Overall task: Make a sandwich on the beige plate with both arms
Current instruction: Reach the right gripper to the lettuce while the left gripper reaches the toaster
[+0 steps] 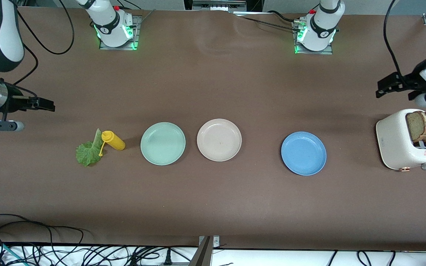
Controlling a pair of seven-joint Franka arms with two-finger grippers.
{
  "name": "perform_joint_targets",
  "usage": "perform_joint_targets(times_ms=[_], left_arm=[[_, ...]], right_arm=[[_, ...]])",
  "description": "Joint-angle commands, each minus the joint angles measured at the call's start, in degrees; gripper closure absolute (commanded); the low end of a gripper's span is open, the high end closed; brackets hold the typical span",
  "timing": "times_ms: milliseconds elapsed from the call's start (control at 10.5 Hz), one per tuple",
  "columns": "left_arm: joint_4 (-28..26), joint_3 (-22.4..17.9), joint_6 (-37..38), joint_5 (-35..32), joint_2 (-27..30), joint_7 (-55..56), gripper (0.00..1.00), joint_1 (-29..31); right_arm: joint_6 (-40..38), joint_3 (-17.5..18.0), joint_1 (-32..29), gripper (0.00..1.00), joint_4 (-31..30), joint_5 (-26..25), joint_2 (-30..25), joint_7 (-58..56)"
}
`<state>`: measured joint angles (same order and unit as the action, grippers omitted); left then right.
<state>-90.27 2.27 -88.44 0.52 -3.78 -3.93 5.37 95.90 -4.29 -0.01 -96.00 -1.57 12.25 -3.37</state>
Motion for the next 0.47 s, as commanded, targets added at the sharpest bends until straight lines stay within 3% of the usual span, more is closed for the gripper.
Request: perform_joint_targets(times_ms=[0,380], left_arm=[[1.6,0.2,0.1,1.1,-4.6,-4.7,0.0,6.6],[1.7,0.2,-9.6,-1.4,-12.5,-14.1,0.0,14.8]], right_arm=[[2.1,-0.5,-0.2,0.0,0.0,1.8,3.5,-0.1],[7.1,-0.5,-0.3,0.0,0.0,1.9,9.6,-0.1]])
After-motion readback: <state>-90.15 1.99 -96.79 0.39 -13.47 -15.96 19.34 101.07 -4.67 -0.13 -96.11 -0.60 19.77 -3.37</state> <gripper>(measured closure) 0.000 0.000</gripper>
